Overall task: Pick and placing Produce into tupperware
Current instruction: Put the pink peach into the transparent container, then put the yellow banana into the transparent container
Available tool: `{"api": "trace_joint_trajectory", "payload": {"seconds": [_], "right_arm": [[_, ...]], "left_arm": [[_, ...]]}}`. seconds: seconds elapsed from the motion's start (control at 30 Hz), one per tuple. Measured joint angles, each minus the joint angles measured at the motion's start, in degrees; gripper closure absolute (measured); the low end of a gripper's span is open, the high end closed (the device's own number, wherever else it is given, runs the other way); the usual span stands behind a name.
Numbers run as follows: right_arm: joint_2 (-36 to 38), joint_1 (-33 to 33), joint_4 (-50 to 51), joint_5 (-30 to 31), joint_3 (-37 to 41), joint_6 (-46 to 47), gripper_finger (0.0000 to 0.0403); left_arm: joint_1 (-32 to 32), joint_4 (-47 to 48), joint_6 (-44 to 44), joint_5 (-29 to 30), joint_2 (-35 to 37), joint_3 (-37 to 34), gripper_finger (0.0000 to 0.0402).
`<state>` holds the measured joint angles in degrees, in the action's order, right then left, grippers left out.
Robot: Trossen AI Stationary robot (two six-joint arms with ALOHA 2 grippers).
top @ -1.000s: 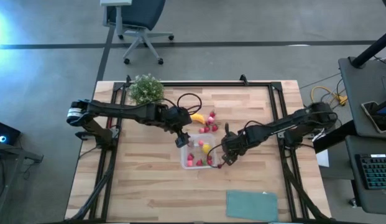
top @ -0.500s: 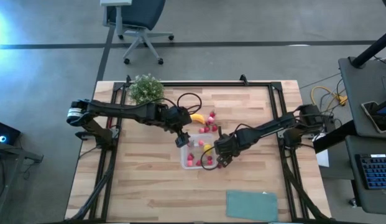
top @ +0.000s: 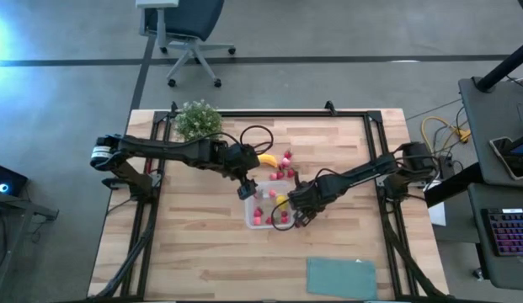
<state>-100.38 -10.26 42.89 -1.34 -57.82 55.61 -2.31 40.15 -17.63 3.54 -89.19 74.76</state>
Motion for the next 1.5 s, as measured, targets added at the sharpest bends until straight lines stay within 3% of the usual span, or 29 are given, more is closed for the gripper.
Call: {"api": "trace_joint_trajectory", "payload": {"seconds": [0.2,0.57,0.87,1.13,1.33,1.5], "right_arm": [[0.8,0.0,0.5,-0.6,-0.3,-0.2,0.0308],[3.6,0.0,0.6,2.0,-12.1,-7.2,0.0299],[-2.8,0.7,-0.1,1.9,-20.9,-15.4,0.0294],[-7.1,0.6,0.3,2.5,-25.2,-16.0,0.0232],[-5.3,0.9,2.5,6.1,-25.8,-15.8,0.0177],[-3.5,1.4,5.5,6.5,-26.0,-15.4,0.0155]], "left_arm": [[0.0,0.0,0.0,0.0,0.0,0.0,0.0095],[0.0,6.6,2.6,-0.1,0.1,0.0,0.0095],[0.1,10.1,3.1,0.1,3.5,-1.1,0.0095],[0.0,9.7,1.5,3.3,10.3,-5.7,0.0095],[0.0,7.6,-0.5,3.9,13.8,-8.8,0.0095],[0.1,5.6,-0.7,4.1,14.3,-8.8,0.0095]]}}
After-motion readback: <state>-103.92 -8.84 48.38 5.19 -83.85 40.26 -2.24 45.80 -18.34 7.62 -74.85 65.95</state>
